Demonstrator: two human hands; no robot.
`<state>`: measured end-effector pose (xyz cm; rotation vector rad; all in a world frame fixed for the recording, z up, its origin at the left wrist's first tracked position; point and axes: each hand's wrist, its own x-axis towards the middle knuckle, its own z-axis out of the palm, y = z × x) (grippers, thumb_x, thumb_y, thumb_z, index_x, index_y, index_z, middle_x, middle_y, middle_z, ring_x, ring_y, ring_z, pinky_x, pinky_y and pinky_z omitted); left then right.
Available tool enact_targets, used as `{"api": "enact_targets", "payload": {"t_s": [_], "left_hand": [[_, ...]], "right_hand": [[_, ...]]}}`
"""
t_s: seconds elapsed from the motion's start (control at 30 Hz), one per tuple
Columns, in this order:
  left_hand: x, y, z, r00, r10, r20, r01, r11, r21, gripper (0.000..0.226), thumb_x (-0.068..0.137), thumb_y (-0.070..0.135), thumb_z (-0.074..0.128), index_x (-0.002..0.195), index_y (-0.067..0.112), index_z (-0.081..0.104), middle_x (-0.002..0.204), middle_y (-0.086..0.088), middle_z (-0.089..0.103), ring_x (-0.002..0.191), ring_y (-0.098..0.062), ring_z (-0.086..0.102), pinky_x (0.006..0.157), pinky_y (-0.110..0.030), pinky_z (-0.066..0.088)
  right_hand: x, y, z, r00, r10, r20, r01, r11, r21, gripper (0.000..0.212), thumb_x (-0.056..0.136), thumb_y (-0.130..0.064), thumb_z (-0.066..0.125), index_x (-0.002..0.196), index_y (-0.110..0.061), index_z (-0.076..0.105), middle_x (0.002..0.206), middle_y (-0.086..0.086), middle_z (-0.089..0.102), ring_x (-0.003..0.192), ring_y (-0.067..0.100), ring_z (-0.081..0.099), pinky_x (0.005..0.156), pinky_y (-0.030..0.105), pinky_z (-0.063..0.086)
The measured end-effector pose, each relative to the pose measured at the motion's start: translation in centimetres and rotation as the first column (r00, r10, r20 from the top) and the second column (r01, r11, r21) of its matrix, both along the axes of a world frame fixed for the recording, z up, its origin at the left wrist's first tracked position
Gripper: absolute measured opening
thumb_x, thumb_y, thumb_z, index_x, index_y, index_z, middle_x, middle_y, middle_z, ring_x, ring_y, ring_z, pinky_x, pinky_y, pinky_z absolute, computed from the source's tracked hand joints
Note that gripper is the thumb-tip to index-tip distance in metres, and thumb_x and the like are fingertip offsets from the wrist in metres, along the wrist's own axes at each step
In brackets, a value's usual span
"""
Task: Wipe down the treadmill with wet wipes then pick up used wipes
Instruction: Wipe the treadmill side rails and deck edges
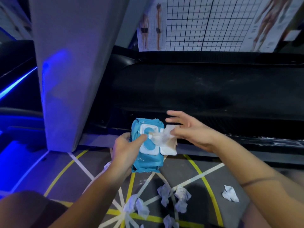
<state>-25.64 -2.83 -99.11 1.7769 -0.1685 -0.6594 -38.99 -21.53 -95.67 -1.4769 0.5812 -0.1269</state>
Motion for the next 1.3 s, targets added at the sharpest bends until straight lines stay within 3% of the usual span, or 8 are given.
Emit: {"api": "enact_targets", "payload": {"t_s": [0.13, 0.33, 0.43, 0.67, 0.8, 1.0, 1.2, 1.3], "left_hand": [[0.4, 0.1, -0.4, 0.999, 0.041, -0.009, -0.041, 0.999, 0.006, 0.024, 0.08, 0.031, 0.085, 0.098, 0.021, 0.072, 0.082, 0.0, 0.079, 0.077, -0.021, 0.078, 0.075, -0.052, 0.065], [0.5, -0.1, -0.4, 0.994, 0.1, 0.05, -0.1, 0.995, 0.001, 0.031, 0.081, 0.031, 0.085, 0.106, 0.022, 0.069, 0.09, 0.001, 0.077, 0.08, -0.018, 0.076, 0.071, -0.041, 0.065], [0.3, -0.1, -0.1, 0.968, 0.095, 0.234, -0.113, 0.992, 0.063, 0.029, 0.085, 0.033, 0.082, 0.105, 0.025, 0.063, 0.089, 0.01, 0.07, 0.078, -0.01, 0.069, 0.063, -0.029, 0.056], [0.5, -0.8, -0.6, 0.905, 0.078, 0.418, -0.173, 0.966, 0.194, 0.041, 0.085, 0.04, 0.076, 0.12, 0.022, 0.066, 0.098, 0.0, 0.07, 0.091, -0.027, 0.067, 0.08, -0.041, 0.057], [0.3, -1.3, -1.0, 0.913, 0.068, 0.402, -0.171, 0.959, 0.226, 0.038, 0.087, 0.038, 0.074, 0.119, 0.019, 0.065, 0.097, -0.002, 0.067, 0.091, -0.028, 0.064, 0.075, -0.036, 0.049], [0.9, -1.8, -0.9, 0.92, 0.125, 0.371, -0.212, 0.956, 0.204, 0.038, 0.087, 0.037, 0.075, 0.118, 0.017, 0.065, 0.099, -0.003, 0.068, 0.092, -0.03, 0.065, 0.081, -0.043, 0.056], [1.4, -2.1, -0.5, 0.917, 0.175, 0.359, -0.248, 0.954, 0.169, 0.036, 0.086, 0.037, 0.076, 0.114, 0.018, 0.065, 0.097, -0.005, 0.07, 0.09, -0.03, 0.068, 0.082, -0.047, 0.059], [1.8, -2.0, -0.4, 0.917, 0.224, 0.329, -0.291, 0.942, 0.17, 0.039, 0.087, 0.037, 0.077, 0.118, 0.015, 0.065, 0.1, -0.005, 0.069, 0.09, -0.029, 0.068, 0.08, -0.043, 0.059]], "right_hand": [[0.9, 1.1, -0.4, 0.983, -0.162, -0.092, 0.161, 0.987, -0.015, 0.055, 0.08, -0.008, 0.083, 0.13, -0.011, 0.061, 0.117, 0.01, 0.07, 0.104, 0.017, 0.07, 0.09, 0.031, 0.058], [0.5, 1.6, -0.6, 0.937, -0.254, -0.238, 0.326, 0.882, 0.34, 0.031, 0.072, 0.005, 0.082, 0.102, 0.008, 0.072, 0.095, 0.027, 0.074, 0.081, 0.03, 0.075, 0.066, 0.038, 0.063], [0.2, 1.3, -0.6, 0.949, -0.188, -0.252, 0.275, 0.884, 0.378, 0.037, 0.067, 0.004, 0.079, 0.102, 0.011, 0.072, 0.094, 0.026, 0.074, 0.076, 0.026, 0.075, 0.062, 0.031, 0.062], [-1.3, 1.0, -1.3, 0.929, 0.092, -0.358, 0.028, 0.949, 0.315, 0.029, 0.08, 0.006, 0.077, 0.109, 0.01, 0.072, 0.112, 0.024, 0.072, 0.096, 0.022, 0.071, 0.086, 0.029, 0.059], [-3.0, -0.8, 0.3, 0.944, 0.074, -0.323, 0.022, 0.959, 0.283, 0.021, 0.085, 0.009, 0.069, 0.105, 0.007, 0.073, 0.095, 0.019, 0.076, 0.084, 0.018, 0.074, 0.074, 0.025, 0.058], [-7.2, -5.6, 4.2, 0.975, -0.085, -0.203, 0.125, 0.974, 0.191, 0.029, 0.073, -0.004, 0.075, 0.101, 0.002, 0.076, 0.103, 0.02, 0.074, 0.091, 0.024, 0.072, 0.077, 0.028, 0.059], [-7.7, -8.3, 5.0, 0.956, -0.294, 0.007, 0.292, 0.953, 0.082, 0.038, 0.091, -0.011, 0.062, 0.121, 0.014, 0.063, 0.111, 0.024, 0.068, 0.1, 0.031, 0.063, 0.092, 0.04, 0.05], [-6.7, -8.5, 5.6, 0.918, -0.383, 0.097, 0.379, 0.923, 0.061, 0.032, 0.093, -0.013, 0.055, 0.112, 0.009, 0.068, 0.1, 0.018, 0.066, 0.093, 0.029, 0.062, 0.089, 0.042, 0.051]]}}
